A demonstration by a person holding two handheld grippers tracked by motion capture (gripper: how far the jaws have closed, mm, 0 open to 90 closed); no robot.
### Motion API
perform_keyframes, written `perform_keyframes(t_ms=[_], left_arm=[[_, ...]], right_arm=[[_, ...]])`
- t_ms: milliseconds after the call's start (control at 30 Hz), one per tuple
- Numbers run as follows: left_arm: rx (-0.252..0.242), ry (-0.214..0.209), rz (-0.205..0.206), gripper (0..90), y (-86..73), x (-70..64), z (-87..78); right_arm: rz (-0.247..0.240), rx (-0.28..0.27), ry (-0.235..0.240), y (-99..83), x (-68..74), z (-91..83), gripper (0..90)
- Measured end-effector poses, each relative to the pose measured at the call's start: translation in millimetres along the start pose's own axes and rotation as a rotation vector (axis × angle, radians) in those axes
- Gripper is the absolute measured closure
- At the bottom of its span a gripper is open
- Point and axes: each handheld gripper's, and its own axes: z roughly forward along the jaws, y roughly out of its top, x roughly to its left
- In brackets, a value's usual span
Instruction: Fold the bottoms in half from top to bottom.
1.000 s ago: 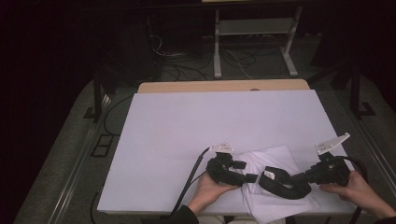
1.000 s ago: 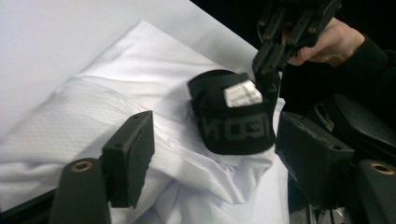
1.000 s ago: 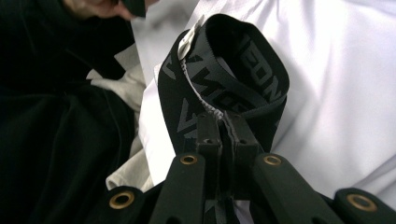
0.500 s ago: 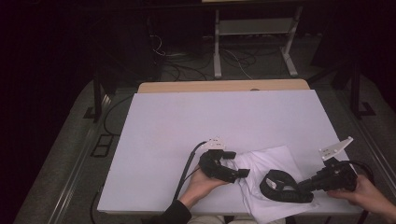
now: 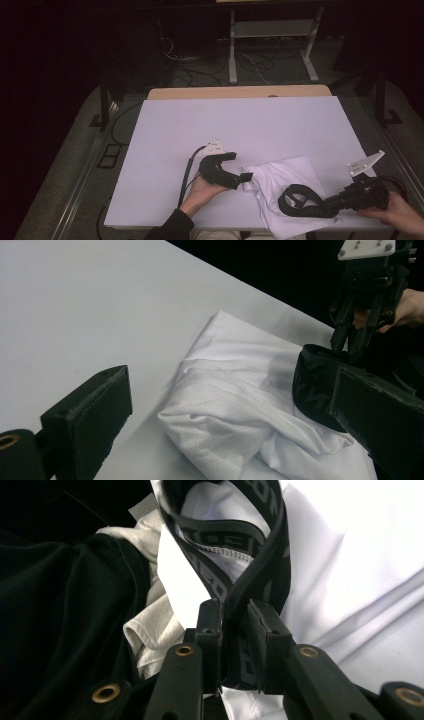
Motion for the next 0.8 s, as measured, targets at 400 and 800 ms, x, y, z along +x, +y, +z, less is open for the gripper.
perform_keyframes(t_ms=[400, 800], left_arm=[[-0.006, 0.004, 0.005, 1.5, -0.5, 1.0, -1.1], [-0.017, 0.007, 0.005, 1.3, -0.2, 1.9, -2.4]], right_arm=[[-0.019, -0.101, -0.056, 22.4, 2.3, -10.2, 61.2], [0.034, -0.201, -0.082, 41.8, -7.4, -14.3, 71.2]])
